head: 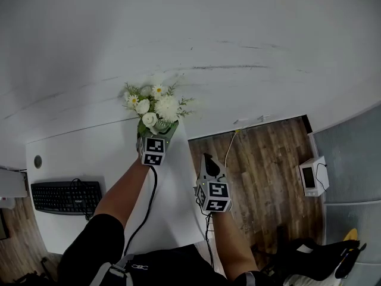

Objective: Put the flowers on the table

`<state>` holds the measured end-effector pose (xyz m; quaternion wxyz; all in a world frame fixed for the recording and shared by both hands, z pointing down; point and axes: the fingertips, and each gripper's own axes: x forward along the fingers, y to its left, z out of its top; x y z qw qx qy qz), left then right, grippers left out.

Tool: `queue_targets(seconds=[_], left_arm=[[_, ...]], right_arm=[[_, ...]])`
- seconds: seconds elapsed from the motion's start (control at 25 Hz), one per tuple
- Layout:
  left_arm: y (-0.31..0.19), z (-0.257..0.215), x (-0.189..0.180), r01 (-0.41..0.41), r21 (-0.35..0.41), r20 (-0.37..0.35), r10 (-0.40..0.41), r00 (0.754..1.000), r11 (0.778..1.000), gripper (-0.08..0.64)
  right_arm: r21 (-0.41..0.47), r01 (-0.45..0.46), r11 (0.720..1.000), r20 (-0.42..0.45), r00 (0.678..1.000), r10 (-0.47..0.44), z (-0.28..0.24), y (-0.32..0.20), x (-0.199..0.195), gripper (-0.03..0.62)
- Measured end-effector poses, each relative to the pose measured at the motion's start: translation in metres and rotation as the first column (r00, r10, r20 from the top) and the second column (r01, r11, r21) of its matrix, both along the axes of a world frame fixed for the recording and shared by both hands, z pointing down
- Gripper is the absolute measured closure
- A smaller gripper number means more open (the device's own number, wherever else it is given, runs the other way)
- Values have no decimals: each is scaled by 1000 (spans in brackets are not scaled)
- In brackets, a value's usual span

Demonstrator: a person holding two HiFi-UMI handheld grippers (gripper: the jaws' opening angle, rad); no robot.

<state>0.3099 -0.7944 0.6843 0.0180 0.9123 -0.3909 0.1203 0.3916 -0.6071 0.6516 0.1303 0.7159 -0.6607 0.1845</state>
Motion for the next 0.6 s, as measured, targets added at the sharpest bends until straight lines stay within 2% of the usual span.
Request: queue_targets(seconds=[0.08, 0.44, 0.52, 0.6], left_arm=[[3, -3, -5, 5, -13, -5, -5, 1000, 1000, 92], [42, -45, -34, 27, 8, -15, -27, 1000, 1000, 100], [55, -48, -43, 44, -2, 11, -44, 999, 999, 160], [69, -59, -57, 79, 2, 19, -79, 997, 997, 278]], right_arm=[[5, 2, 1000, 1, 1000, -2, -3, 0, -2, 592], [34, 35, 999, 24, 999, -36, -23, 5, -18, 592], [51, 47, 998, 34, 998, -49, -33, 6, -25, 592], [75, 66, 995, 42, 997, -70, -45, 7, -34, 592]])
